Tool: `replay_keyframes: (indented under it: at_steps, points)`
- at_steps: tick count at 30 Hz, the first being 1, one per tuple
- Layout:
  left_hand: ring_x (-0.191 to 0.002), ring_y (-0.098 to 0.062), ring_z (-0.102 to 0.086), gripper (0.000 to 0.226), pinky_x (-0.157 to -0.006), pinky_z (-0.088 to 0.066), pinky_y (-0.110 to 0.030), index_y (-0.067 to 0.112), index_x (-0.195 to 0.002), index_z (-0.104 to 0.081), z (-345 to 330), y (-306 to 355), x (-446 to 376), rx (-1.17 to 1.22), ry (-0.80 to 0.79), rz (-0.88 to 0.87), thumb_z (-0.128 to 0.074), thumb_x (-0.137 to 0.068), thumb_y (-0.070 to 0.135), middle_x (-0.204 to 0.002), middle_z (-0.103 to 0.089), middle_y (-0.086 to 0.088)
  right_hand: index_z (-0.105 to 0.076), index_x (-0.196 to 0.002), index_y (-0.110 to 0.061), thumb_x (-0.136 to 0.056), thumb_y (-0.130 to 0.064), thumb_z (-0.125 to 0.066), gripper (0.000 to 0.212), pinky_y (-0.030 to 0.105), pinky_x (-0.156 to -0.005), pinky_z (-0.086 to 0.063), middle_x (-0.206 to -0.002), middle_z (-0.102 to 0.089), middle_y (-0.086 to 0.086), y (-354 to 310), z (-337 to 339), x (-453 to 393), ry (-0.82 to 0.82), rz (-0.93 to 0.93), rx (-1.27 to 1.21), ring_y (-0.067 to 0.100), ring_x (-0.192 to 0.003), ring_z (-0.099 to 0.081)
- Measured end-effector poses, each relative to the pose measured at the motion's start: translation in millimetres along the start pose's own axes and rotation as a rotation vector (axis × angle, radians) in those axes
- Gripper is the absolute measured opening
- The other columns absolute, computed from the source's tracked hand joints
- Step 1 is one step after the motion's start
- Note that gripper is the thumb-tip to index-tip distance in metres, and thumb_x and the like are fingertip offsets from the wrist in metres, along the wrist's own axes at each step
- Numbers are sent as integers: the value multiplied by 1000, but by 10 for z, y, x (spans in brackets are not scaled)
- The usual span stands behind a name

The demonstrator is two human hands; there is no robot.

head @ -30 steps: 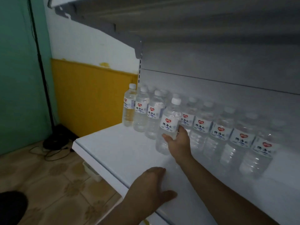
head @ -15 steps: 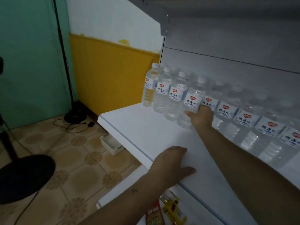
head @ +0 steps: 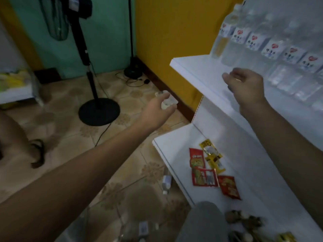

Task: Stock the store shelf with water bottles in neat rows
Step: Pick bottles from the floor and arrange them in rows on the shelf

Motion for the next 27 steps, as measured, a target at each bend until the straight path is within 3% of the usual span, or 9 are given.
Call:
replay_keyframes:
  at_steps: [4,7,10,15,19,23,27]
  points:
    - [-134,-11,-38,55,-98,-29,-19,20,-145,-37,393,-248,513,-46,72,46,-53,-94,34,-147,-41,5,-56,-134,-9,-87,-27,-73,53,9,-85,-47,-125,-60,-3,-204,-470,886,-139,83,23,-2,-102,-59]
    - [-134,-12,-38,54,-109,-31,-28,19,-144,-38,647,-443,900,-53,131,72,-53,-94,34,-146,-43,4,-54,-136,-11,-87,-30,-73,56,20,-95,-46,-131,-60,-2,-180,-825,1472,-262,71,9,4,-113,-57]
    - [-131,-12,-42,56,-111,-36,-38,21,-142,-42,849,-714,1263,-35,189,118,-54,-92,40,-143,-47,5,-53,-137,-16,-86,-33,-73,58,28,-99,-48,-132,-59,-4,-58,-1241,1956,-388,49,11,6,-117,-57]
    - [-132,-15,-42,52,-109,-35,-34,17,-142,-42,1152,-1290,1884,50,328,285,-54,-94,34,-144,-46,1,-52,-138,-17,-85,-33,-73,59,31,-96,-51,-134,-59,-4,89,-1986,2566,-533,83,51,9,-119,-57]
    - [-122,-14,-49,51,-93,-33,-21,14,-142,-42,1238,-1923,2278,92,388,470,-54,-94,28,-141,-48,-1,-53,-137,-18,-86,-33,-72,56,38,-100,-50,-134,-59,-4,284,-2590,2879,-664,61,111,10,-119,-56]
    - [-130,-22,-44,50,-107,-34,-31,9,-139,-44,1159,-2705,2525,230,429,685,-55,-93,25,-142,-48,-8,-52,-138,-18,-86,-33,-72,58,37,-101,-49,-135,-58,-4,639,-3163,3136,-825,52,243,11,-122,-54]
    - [-130,-21,-44,49,-107,-33,-29,9,-140,-44,841,-3489,2597,277,437,853,-55,-94,23,-142,-48,-7,-50,-141,-20,-87,-36,-69,60,32,-107,-42,-141,-53,-4,1199,-3749,3373,-1021,176,518,13,-129,-49]
Point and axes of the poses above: each hand's wrist, its own x-axis away from the middle knuckle, its own z-axis out of the back of the hand, y = z × x, the point moved 2 cm from there along -x, towards the middle knuckle
